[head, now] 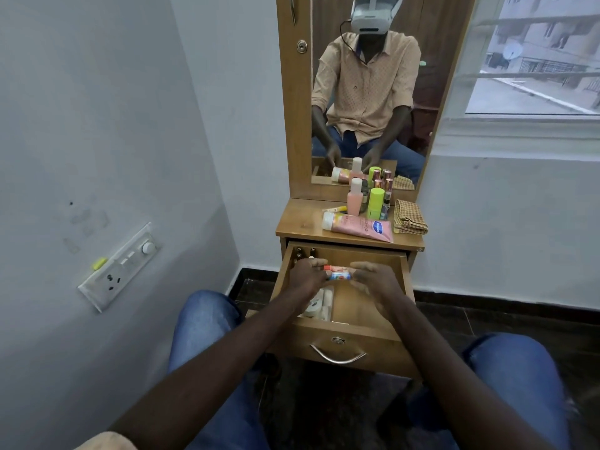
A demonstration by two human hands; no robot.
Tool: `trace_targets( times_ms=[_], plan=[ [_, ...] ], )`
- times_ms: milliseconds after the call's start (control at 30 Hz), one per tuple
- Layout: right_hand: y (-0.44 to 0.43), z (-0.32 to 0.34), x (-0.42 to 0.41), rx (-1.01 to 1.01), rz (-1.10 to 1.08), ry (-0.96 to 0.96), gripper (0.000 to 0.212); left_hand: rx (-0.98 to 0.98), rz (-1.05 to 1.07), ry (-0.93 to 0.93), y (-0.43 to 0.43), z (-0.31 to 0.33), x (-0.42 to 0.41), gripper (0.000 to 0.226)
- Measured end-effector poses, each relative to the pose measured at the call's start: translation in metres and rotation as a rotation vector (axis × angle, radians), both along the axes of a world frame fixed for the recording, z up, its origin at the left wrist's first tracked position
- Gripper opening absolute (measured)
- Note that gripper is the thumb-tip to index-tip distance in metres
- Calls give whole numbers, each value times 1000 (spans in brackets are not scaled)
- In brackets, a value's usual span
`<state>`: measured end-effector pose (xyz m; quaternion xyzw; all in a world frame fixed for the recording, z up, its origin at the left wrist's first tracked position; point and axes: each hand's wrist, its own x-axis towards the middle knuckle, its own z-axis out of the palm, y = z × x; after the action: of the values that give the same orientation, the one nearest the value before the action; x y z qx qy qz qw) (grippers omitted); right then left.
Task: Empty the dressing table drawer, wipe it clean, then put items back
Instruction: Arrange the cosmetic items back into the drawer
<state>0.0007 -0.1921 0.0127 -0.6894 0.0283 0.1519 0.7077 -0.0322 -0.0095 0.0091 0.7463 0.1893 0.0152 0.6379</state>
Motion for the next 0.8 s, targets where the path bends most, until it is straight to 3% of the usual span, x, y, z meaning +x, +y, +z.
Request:
trace_targets(
  times_ms=[100, 233, 367, 500, 800],
  plan=[
    [7, -4, 3, 15, -93, 96, 22, 209, -2, 18, -10, -4, 6, 44],
    [23, -6, 13, -61, -224, 161, 12, 280, -1, 76, -17, -2, 19, 54],
    [35, -22, 25, -145, -230, 148, 12, 412, -31, 154, -20, -5, 29, 43],
    [43, -32, 33, -371, -204, 41, 7, 569, -108, 173, -21, -8, 33, 34],
    [56, -49, 45, -583, -176, -26, 11, 655, -241, 99, -14, -14, 33, 15]
  ],
)
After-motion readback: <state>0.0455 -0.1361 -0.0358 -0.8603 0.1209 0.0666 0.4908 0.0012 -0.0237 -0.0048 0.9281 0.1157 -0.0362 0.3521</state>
